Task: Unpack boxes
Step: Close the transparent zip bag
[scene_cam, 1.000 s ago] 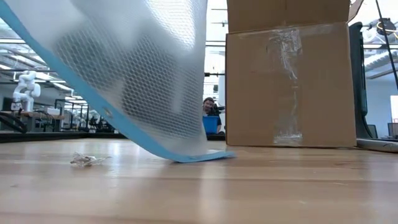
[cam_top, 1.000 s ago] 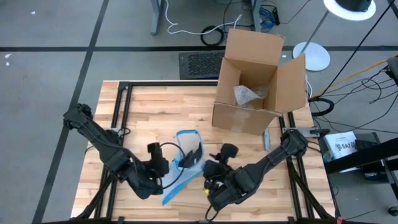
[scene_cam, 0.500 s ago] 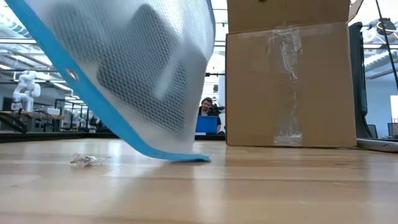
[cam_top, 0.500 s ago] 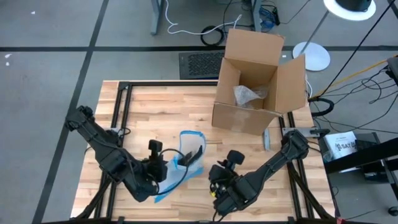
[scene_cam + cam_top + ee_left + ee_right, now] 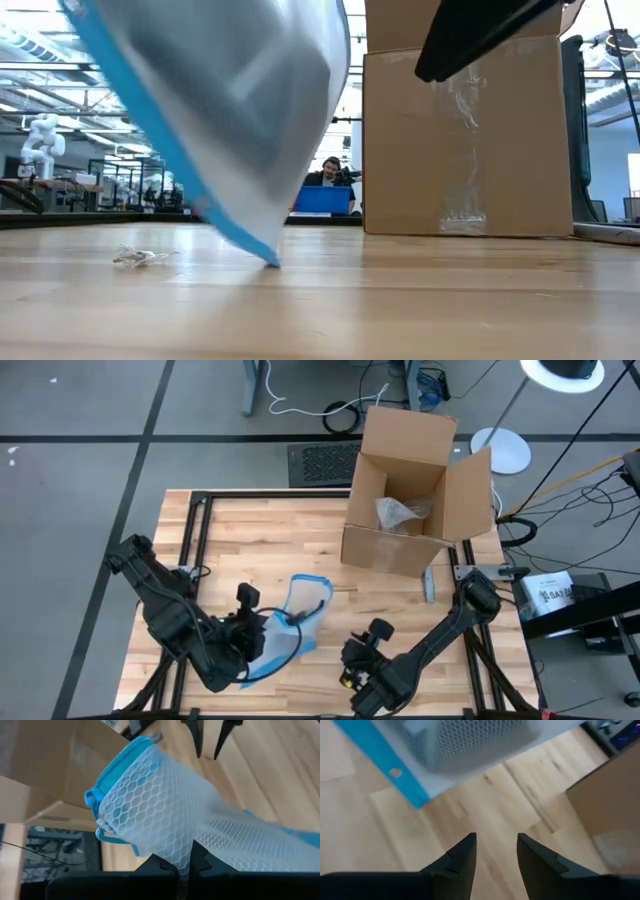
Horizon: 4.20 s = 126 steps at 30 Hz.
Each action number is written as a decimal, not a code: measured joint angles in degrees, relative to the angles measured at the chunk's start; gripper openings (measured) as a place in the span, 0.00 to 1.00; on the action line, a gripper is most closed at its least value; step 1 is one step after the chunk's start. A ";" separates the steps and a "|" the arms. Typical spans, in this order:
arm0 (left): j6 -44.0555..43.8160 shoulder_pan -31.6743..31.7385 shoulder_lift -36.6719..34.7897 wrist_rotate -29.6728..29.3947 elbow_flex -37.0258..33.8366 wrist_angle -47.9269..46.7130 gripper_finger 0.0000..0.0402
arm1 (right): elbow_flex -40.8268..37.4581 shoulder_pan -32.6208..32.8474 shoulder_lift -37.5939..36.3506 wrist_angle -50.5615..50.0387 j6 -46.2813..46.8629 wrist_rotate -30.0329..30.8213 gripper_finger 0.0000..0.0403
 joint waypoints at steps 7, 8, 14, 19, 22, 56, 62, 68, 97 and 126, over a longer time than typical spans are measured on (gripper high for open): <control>4.17 0.18 1.09 -3.06 0.04 -4.52 0.00 | -0.14 -1.30 -0.15 -8.63 3.21 2.04 0.32; 5.05 0.50 1.47 -3.26 0.04 -4.87 0.00 | -0.14 -1.50 -0.35 -9.28 3.48 1.97 0.32; 5.46 1.72 4.26 0.57 -0.01 -4.95 0.00 | -0.14 -1.46 -3.69 -7.93 3.27 4.65 0.32; 5.46 1.22 4.87 1.96 -0.01 -4.87 0.00 | -0.14 -1.18 -8.27 -2.16 -1.21 7.57 0.32; 5.34 1.14 4.84 1.94 -0.01 -4.77 0.00 | -0.14 -1.28 -11.04 6.32 -12.18 6.47 0.32; 4.87 0.39 4.84 3.19 -0.07 -4.14 0.00 | -0.10 -12.83 -15.19 24.36 -61.21 -24.76 0.23; 4.87 0.39 4.84 3.21 -0.07 -4.26 0.00 | -0.10 -12.23 -15.19 23.80 -60.22 -27.90 0.02; 5.08 0.83 4.84 0.43 -0.10 -4.27 0.00 | -0.10 -8.18 -15.62 23.52 -55.07 -22.27 0.01; 10.67 4.30 5.02 -3.57 -0.10 2.89 0.00 | 0.08 2.14 -14.64 19.24 -40.55 -8.34 0.00; 26.20 5.94 4.96 -0.80 -2.04 5.30 0.00 | -0.10 4.03 -7.01 42.48 -47.75 -6.86 0.00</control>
